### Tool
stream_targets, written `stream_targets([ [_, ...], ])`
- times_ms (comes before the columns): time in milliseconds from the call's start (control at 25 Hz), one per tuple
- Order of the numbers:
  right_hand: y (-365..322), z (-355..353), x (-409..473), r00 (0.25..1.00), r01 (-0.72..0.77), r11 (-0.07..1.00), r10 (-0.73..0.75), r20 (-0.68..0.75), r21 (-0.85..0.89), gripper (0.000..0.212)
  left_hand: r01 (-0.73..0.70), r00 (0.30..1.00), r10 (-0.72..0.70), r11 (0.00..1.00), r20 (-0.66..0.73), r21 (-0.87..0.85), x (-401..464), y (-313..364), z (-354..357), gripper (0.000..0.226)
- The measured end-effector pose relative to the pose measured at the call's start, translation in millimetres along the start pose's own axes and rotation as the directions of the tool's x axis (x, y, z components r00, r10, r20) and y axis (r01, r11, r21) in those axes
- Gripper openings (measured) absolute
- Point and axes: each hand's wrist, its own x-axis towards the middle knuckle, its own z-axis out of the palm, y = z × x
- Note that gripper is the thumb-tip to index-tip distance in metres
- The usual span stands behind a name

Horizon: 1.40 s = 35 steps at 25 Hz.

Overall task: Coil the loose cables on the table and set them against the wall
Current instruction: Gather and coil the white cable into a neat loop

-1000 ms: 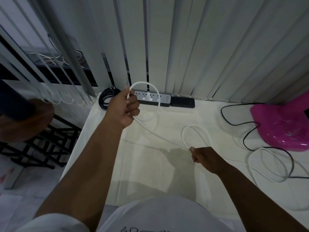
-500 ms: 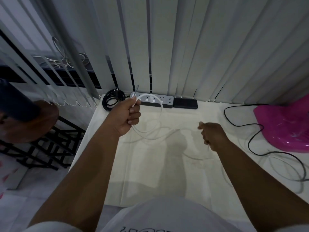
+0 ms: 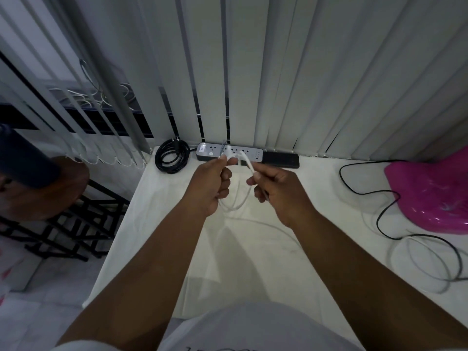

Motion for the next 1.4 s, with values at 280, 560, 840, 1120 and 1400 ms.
stream_targets([
  [280,16,5,-12,0.999,-0.004,0.980,-0.004,-0.044,-0.197,0.010,0.012,0.998,-0.011,1.000,0.061,-0.016,-1,-7,10,0.033],
  [560,35,-6,-20,0.936,-0.048,0.957,-0.056,-0.347,-0.284,0.031,0.121,0.981,-0.063,0.940,0.185,-0.319,0,-2,13,0.036],
  [840,34,-10,-11,0.982,-0.095,0.989,0.073,-0.177,-0.117,0.009,0.226,0.929,-0.095,0.911,0.359,-0.344,-5,5,18,0.039],
  [1120,42,-21,-10,0.997,-0.020,0.916,-0.009,-0.071,-0.402,0.017,0.175,0.954,-0.092,0.943,0.287,-0.281,-3,7,14,0.041],
  [1400,102,-114,-30,0.933,-0.260,0.918,0.319,0.168,-0.301,0.041,0.146,0.975,-0.093,0.953,0.203,-0.264,4,46,-32,0.042],
])
